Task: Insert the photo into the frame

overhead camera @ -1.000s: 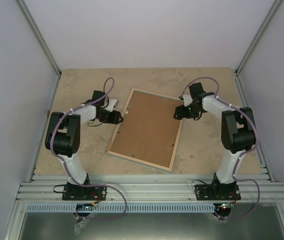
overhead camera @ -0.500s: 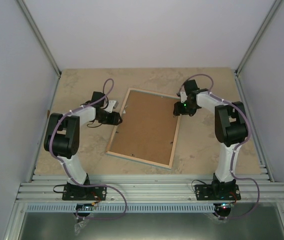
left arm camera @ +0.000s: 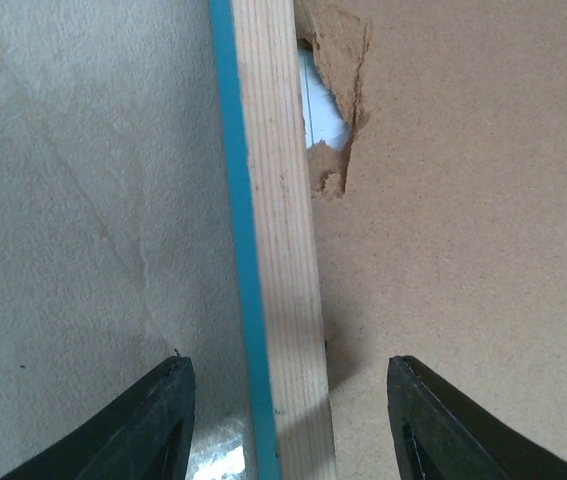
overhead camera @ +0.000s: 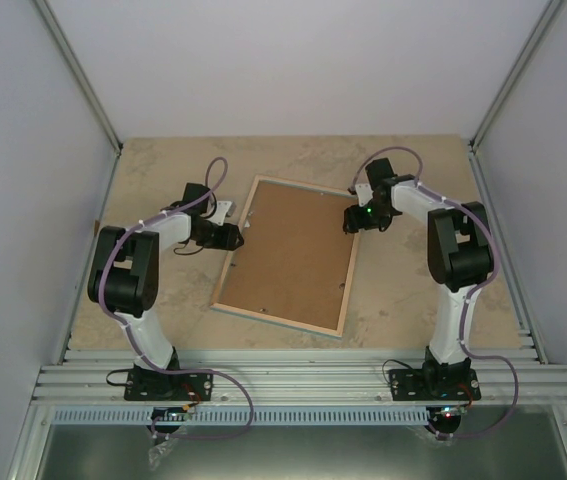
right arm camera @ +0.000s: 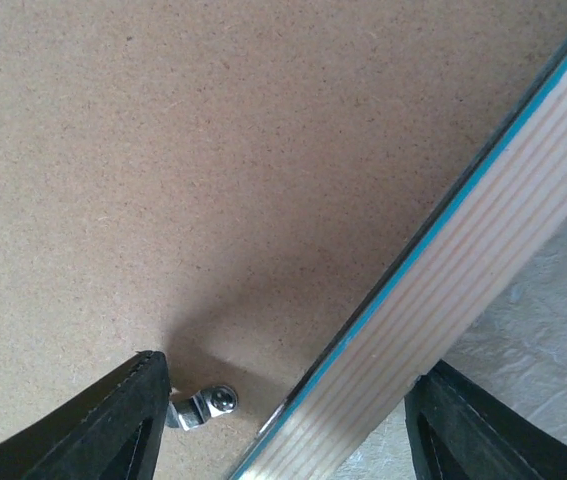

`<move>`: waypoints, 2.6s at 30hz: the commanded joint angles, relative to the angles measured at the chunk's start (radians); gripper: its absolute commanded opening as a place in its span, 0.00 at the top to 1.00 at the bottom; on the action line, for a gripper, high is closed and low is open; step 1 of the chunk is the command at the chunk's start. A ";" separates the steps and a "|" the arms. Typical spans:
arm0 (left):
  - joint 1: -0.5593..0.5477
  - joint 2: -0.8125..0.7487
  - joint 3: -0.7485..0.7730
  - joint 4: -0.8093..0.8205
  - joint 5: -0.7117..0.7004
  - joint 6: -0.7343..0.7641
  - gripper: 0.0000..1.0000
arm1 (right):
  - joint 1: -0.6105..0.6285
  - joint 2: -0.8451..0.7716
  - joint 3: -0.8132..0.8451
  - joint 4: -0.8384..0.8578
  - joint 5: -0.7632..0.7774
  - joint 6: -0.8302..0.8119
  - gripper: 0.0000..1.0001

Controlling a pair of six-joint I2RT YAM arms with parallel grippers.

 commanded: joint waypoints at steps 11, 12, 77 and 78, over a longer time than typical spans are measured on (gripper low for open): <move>-0.001 0.032 0.016 -0.039 -0.023 0.001 0.46 | 0.023 0.081 -0.073 -0.095 0.133 -0.179 0.61; 0.000 0.033 0.018 -0.038 -0.025 0.002 0.46 | 0.023 0.080 -0.075 -0.091 0.141 -0.192 0.63; 0.000 0.009 0.010 -0.012 0.016 -0.005 0.40 | 0.068 -0.163 -0.287 -0.107 0.089 -0.317 0.42; 0.000 0.013 0.012 -0.013 0.015 -0.005 0.40 | 0.068 -0.162 -0.291 -0.106 0.099 -0.328 0.42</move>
